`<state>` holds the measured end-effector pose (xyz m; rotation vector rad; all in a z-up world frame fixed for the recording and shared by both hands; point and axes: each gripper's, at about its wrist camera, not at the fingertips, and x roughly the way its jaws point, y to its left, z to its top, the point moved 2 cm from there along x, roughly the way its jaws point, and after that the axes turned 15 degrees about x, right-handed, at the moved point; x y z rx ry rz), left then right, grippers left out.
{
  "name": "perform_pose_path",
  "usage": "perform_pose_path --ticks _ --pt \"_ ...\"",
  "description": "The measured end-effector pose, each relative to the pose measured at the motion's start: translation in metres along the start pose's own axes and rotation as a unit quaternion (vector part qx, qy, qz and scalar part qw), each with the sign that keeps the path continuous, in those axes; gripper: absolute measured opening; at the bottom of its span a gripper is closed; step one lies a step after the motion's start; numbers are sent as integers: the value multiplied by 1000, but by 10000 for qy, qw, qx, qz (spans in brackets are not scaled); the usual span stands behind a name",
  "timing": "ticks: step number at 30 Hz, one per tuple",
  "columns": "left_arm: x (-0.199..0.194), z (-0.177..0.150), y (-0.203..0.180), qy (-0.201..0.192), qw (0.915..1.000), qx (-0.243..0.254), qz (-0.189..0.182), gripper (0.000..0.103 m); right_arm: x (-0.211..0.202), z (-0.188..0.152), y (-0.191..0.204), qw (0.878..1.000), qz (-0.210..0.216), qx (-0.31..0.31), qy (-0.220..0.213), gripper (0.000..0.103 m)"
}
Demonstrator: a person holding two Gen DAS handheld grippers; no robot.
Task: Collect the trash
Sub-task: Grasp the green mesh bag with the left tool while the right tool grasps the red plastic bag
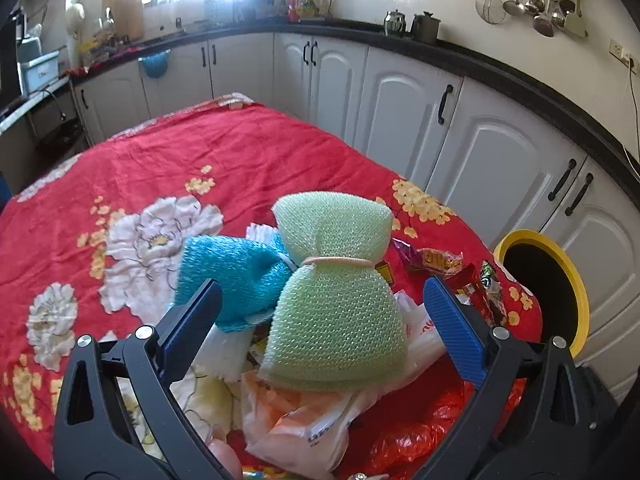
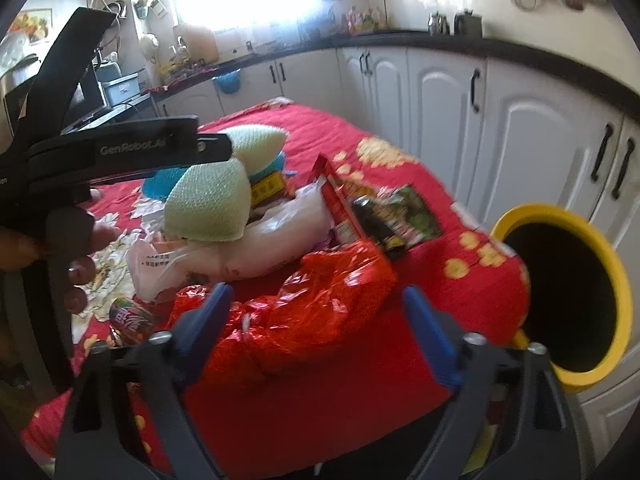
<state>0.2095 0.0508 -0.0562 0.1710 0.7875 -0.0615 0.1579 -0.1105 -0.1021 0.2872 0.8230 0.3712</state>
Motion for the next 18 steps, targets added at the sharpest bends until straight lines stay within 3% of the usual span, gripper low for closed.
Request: perform_pose_path --ticks 5,7,8,9,12,14,15,18 --pt "14 -1 -5 138 9999 77 50 88 6 -5 -3 9993 245 178 216 35" --pt "18 -2 -6 241 9996 107 78 72 2 -5 -2 9993 298 136 156 22" --pt "20 -3 -6 273 9995 114 63 68 -1 -5 -1 9993 342 119 133 17" --pt "20 -4 -6 266 9996 124 30 60 -4 -5 -1 9991 389 123 112 16" --pt "18 -6 -8 230 9996 168 -36 54 -11 -6 -1 9986 485 170 106 12" --pt "14 -6 -7 149 9997 208 -36 43 -15 -6 0 9982 561 174 108 11" --pt "12 -5 -6 107 9997 203 -11 29 -18 -6 0 9980 598 168 83 11" --pt "6 -4 0 36 9997 120 -186 20 -28 -5 3 9977 669 91 -15 10"
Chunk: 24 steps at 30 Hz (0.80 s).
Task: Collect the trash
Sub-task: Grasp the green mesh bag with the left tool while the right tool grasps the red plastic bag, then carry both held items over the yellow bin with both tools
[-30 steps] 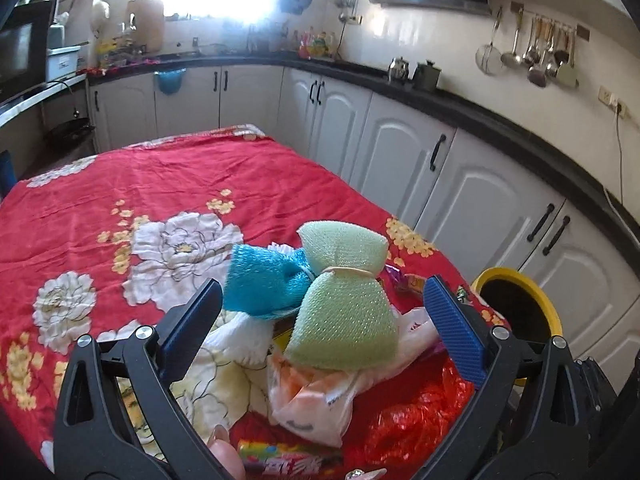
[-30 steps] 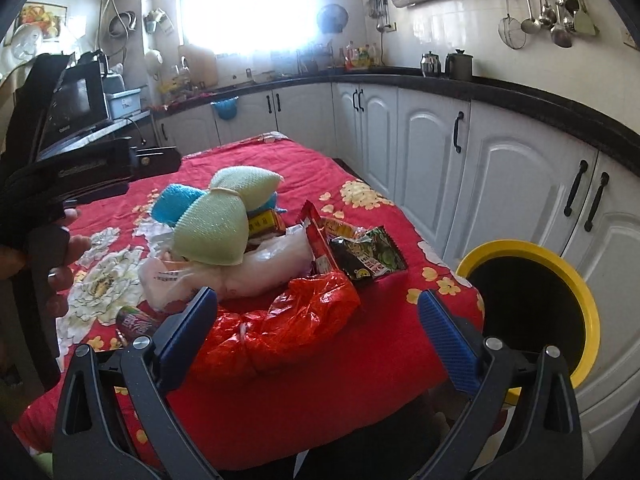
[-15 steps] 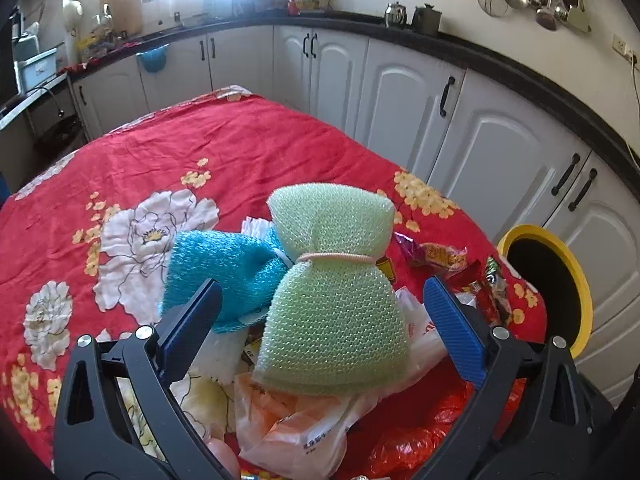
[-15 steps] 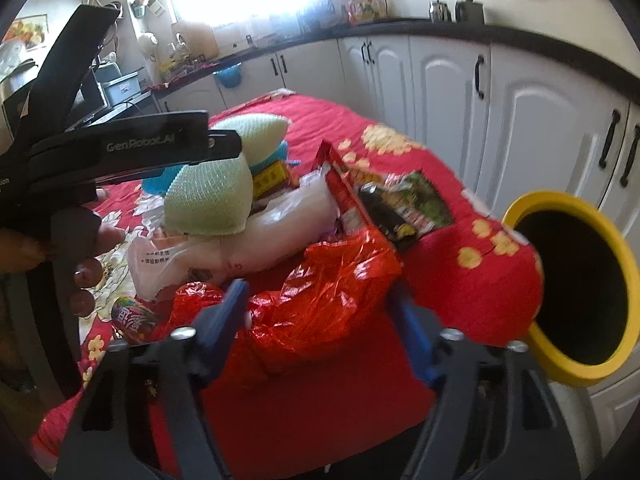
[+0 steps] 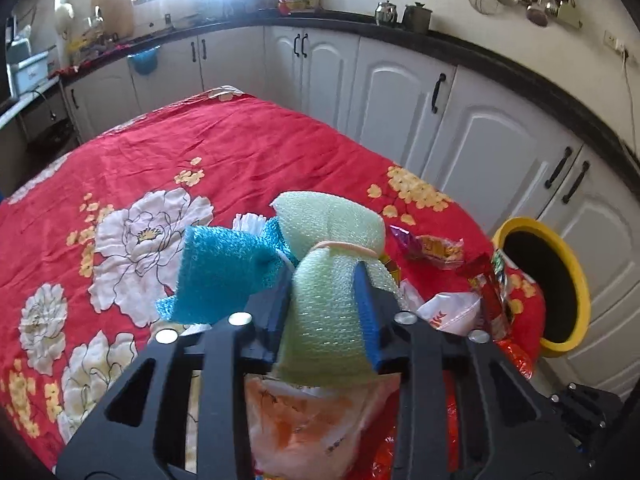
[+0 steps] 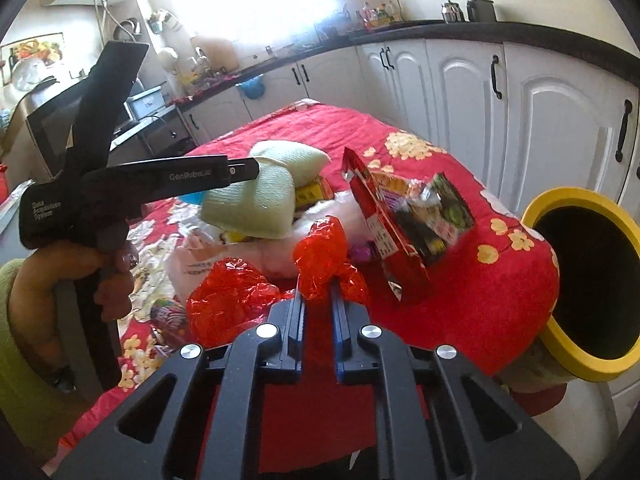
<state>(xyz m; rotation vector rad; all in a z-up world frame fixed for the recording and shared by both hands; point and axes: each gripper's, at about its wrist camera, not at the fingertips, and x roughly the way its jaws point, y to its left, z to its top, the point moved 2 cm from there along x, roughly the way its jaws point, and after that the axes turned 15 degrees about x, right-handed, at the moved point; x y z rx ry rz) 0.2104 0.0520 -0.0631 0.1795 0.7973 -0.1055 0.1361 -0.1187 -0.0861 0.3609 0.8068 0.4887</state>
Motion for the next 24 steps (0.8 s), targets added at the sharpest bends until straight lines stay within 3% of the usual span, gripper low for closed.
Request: perform_pose_path --ticks 8,24 --pt "-15 -5 7 -176 9989 -91 -418 12 -26 13 3 9992 111 -111 -379 8" --pt "-72 27 -13 -921 9945 243 -441 9 -73 48 -8 9944 183 -62 -1043 8"
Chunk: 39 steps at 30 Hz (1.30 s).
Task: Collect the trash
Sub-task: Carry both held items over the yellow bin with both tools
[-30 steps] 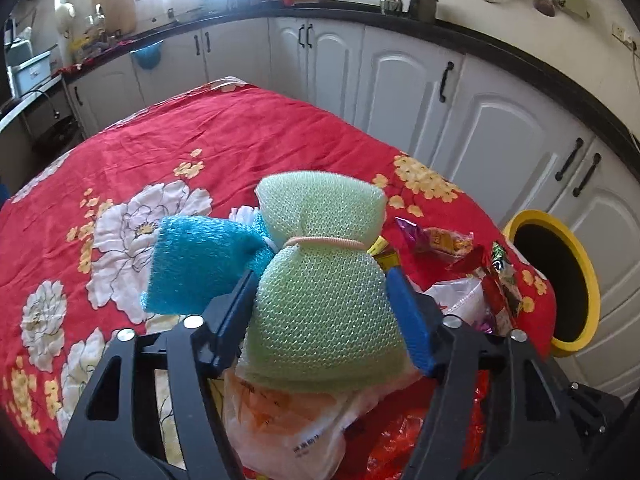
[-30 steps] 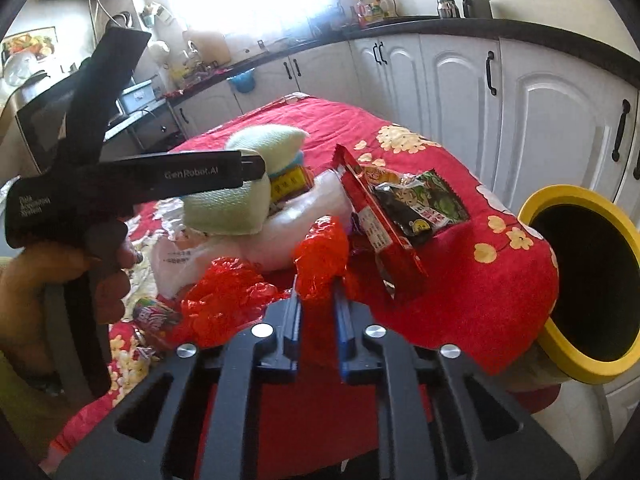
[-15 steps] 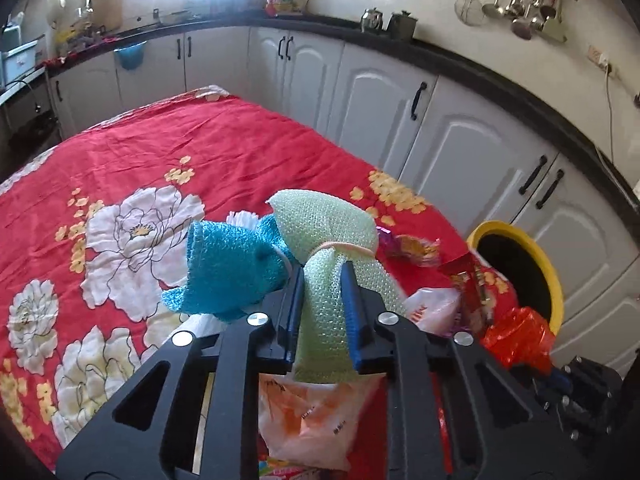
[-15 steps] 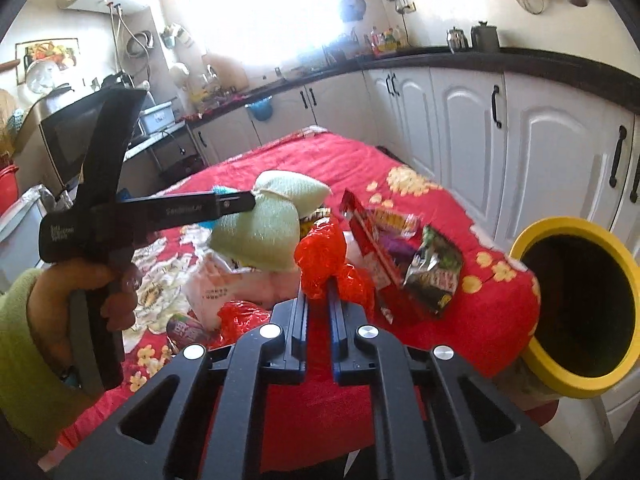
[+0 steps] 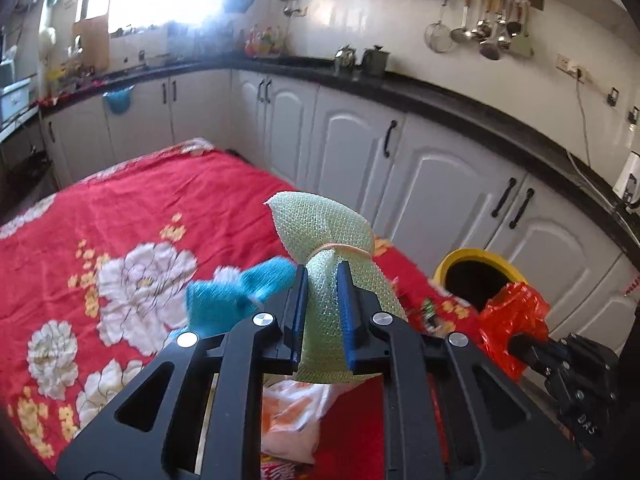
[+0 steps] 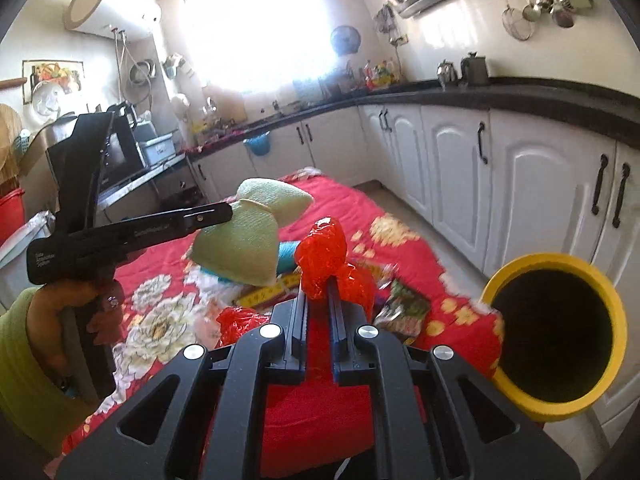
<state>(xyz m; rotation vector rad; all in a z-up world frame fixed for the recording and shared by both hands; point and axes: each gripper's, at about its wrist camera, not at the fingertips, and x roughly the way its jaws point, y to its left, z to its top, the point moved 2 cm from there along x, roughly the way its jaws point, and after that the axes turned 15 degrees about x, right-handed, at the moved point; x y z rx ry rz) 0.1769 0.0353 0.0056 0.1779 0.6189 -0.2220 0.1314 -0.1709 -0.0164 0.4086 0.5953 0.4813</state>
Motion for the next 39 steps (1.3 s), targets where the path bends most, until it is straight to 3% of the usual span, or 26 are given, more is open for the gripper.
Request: perform_pose_path --ticks 8,18,28,39 --pt "-6 38 -37 -391 9987 240 -218 9 -22 32 -27 9988 -216 18 -433 8" --pt "13 71 -91 -598 9955 386 -623 9 -39 54 -77 9946 -664 217 -769 8" --pt "54 88 -146 -570 9919 424 -1057 9 -50 64 -137 9845 -1389 273 -1040 8" --pt "94 89 -192 -458 9893 481 -1301 9 -44 63 -188 9766 -1849 401 -1021 8"
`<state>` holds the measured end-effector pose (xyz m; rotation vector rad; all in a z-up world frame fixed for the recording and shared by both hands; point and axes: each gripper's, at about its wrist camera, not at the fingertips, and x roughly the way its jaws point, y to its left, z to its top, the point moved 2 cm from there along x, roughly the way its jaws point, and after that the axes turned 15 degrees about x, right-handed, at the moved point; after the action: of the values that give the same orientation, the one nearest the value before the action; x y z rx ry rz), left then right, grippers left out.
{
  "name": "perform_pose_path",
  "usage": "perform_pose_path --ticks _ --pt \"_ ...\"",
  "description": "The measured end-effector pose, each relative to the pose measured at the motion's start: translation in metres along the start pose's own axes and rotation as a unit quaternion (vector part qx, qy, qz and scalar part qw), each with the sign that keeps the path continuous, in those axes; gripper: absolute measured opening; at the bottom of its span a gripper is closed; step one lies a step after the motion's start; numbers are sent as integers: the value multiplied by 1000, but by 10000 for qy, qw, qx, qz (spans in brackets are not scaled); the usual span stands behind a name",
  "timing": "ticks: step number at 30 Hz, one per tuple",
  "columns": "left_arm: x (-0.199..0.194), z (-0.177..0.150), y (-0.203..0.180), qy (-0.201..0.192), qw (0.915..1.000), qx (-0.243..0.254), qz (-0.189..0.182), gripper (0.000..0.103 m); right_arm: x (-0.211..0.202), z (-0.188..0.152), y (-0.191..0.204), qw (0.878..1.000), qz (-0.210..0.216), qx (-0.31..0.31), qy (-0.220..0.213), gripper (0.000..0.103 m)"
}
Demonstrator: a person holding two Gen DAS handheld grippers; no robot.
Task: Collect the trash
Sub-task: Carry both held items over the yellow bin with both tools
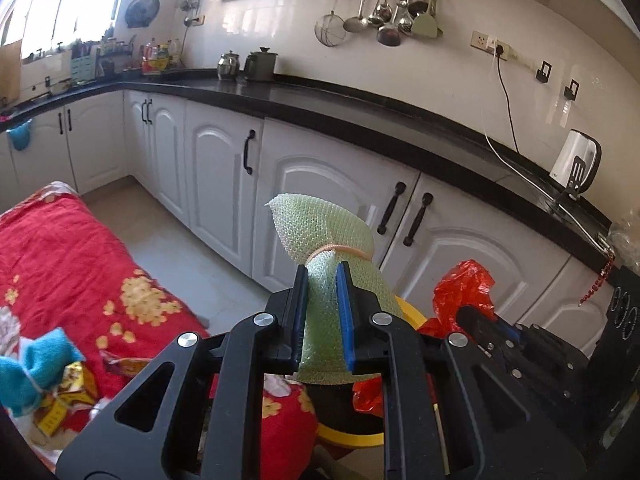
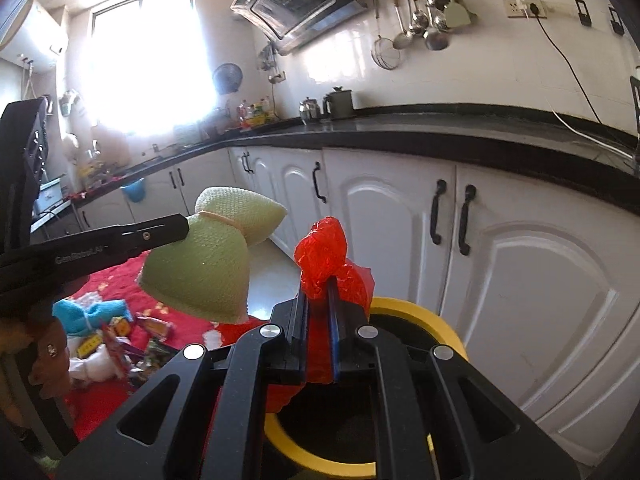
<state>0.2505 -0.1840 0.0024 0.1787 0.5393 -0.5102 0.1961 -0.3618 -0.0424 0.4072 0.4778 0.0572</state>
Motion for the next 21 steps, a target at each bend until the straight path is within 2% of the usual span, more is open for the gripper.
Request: perform_pose_path --ticks 9,21 --pt "33 -7 -15 179 9995 -92 -247 9 22 -11 -29 9992 -348 6 207 8" --pt "69 -19 -27 498 9974 -148 -497 13 45 -21 -55 9968 -515 284 539 11"
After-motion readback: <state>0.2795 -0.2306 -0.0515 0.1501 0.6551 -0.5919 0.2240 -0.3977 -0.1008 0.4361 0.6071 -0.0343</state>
